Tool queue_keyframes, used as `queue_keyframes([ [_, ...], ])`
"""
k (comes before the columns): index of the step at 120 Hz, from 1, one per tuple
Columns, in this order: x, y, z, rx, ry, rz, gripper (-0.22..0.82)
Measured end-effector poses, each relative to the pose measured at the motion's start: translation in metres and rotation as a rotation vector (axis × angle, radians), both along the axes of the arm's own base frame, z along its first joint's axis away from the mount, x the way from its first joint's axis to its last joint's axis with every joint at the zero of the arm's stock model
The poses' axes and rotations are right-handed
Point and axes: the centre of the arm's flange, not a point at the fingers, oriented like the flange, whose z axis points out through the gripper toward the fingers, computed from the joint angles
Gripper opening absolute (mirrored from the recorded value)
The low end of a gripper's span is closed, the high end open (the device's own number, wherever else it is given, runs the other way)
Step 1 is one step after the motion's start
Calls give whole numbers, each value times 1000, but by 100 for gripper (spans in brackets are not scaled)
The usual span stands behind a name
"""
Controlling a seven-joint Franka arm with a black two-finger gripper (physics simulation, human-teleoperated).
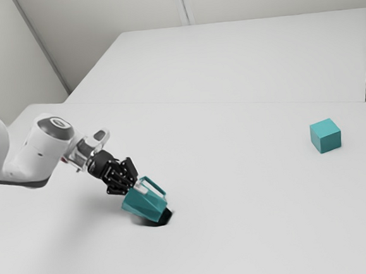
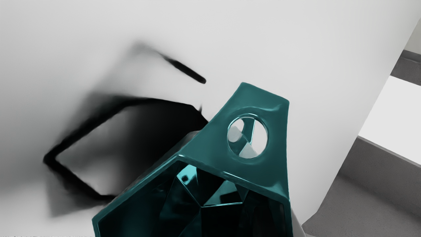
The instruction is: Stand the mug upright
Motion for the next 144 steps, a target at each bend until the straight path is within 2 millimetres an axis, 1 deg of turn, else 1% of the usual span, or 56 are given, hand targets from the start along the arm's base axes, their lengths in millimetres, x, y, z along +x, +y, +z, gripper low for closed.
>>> queue_keyframes([
  [15, -1, 2, 11, 21, -20, -18, -18],
  [32, 0, 7, 31, 107, -75, -56, -18],
  [49, 4, 15, 38, 228, -123, -95, -18],
  [61, 8, 15, 42, 307, -158, -127, -18],
  [71, 12, 12, 45, 361, -181, -158, -18],
  [89, 16, 2, 57, 436, -216, -207, -18],
  [117, 21, -20, 73, 564, -244, -306, -18],
  [125, 23, -25, 74, 604, -254, -327, -18],
  [134, 26, -27, 73, 649, -266, -336, -18],
  [144, 27, -23, 73, 688, -275, -325, -18],
])
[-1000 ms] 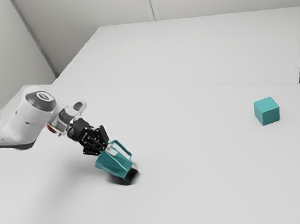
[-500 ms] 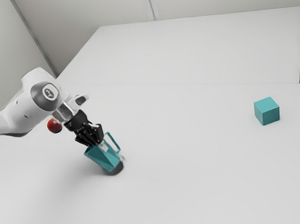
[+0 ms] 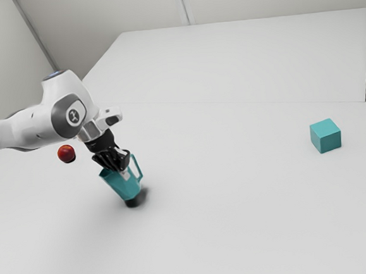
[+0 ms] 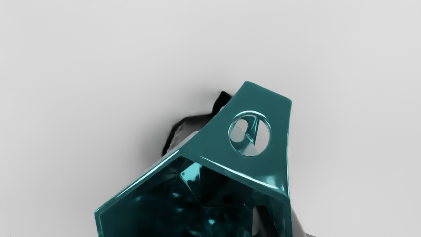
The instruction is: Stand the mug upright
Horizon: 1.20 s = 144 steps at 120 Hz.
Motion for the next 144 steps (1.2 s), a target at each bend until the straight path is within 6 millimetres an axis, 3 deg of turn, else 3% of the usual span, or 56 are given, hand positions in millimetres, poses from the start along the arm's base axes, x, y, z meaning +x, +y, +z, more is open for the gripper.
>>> queue_keyframes([
  [33, -1, 18, 0, 74, -23, 53, -18],
  [73, 0, 7, -1, 170, -7, 29, -18],
  [144, 0, 18, -28, 230, 56, 92, -18],
])
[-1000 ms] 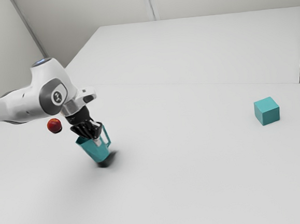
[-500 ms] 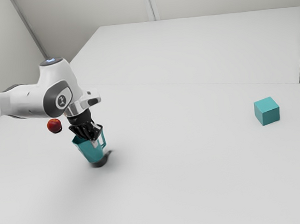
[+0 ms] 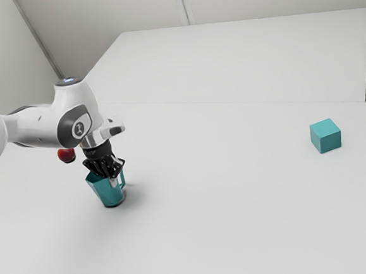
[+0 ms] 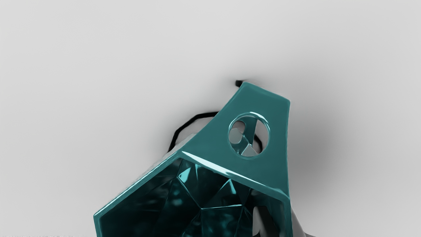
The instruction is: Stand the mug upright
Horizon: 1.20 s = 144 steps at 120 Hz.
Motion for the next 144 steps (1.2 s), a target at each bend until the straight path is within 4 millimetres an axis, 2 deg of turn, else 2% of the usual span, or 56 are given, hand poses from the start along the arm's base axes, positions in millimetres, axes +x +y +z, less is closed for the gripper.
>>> queue_keyframes([
  [28, 1, -4, -7, 9, 15, 7, -17],
  [46, 2, -13, -5, 8, 19, -9, 16],
  [55, 4, -16, -2, 13, 18, -19, 29],
  [68, 10, -18, 11, 26, 5, -33, 42],
  [84, 15, -16, 26, 33, -5, -35, 50],
  [111, 21, -11, 75, 33, -65, -27, 57],
  [144, 45, 2, 188, 52, -174, -25, 60],
])
